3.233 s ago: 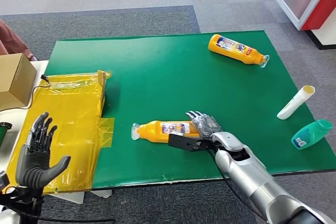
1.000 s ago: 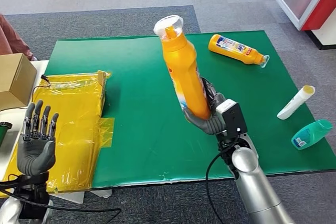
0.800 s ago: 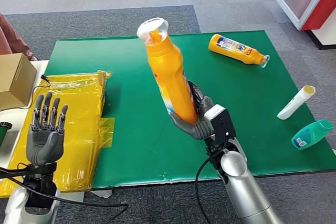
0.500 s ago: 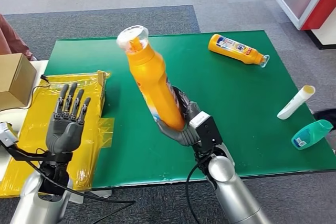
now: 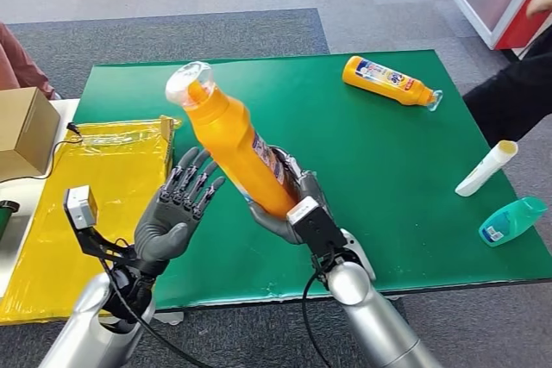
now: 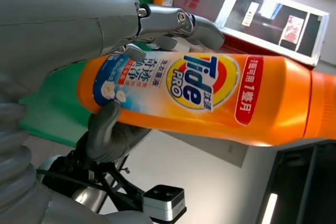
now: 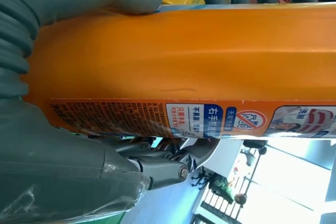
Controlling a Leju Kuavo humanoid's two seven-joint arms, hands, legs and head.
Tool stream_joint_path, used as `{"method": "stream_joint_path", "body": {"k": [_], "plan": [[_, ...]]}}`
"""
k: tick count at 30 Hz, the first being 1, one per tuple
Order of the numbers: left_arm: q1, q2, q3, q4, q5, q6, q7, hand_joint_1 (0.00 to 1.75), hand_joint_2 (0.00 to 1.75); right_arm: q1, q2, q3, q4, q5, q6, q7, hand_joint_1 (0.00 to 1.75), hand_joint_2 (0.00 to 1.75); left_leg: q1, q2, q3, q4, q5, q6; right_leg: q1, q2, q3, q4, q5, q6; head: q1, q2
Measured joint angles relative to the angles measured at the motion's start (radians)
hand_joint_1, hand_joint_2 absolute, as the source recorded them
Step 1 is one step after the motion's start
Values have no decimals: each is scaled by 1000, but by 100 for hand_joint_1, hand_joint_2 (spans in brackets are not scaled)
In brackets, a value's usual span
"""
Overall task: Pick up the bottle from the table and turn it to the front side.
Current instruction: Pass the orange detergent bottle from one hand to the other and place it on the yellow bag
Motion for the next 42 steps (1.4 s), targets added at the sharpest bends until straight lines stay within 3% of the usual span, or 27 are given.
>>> {"method": "stream_joint_path", "body": {"k": [14, 27, 42], "plan": [[-41, 20, -28, -10, -24, 105, -43, 0, 175, 20, 5, 46, 8, 32, -25, -26, 175, 175, 0, 0, 0, 0, 0, 0, 0, 0, 0, 0, 0, 0, 0, 0], [-72, 25, -10, -14, -11, 121, -40, 0, 175, 27, 6, 89, 6, 69, -46, -39, 175, 175, 0, 0, 0, 0, 0, 0, 0, 0, 0, 0, 0, 0, 0, 0], [-96, -25, -68, 1, 50, 108, -16, 0, 175, 12, 15, 132, 6, 81, -68, -49, 175, 175, 0, 0, 0, 0, 0, 0, 0, 0, 0, 0, 0, 0, 0, 0]]}}
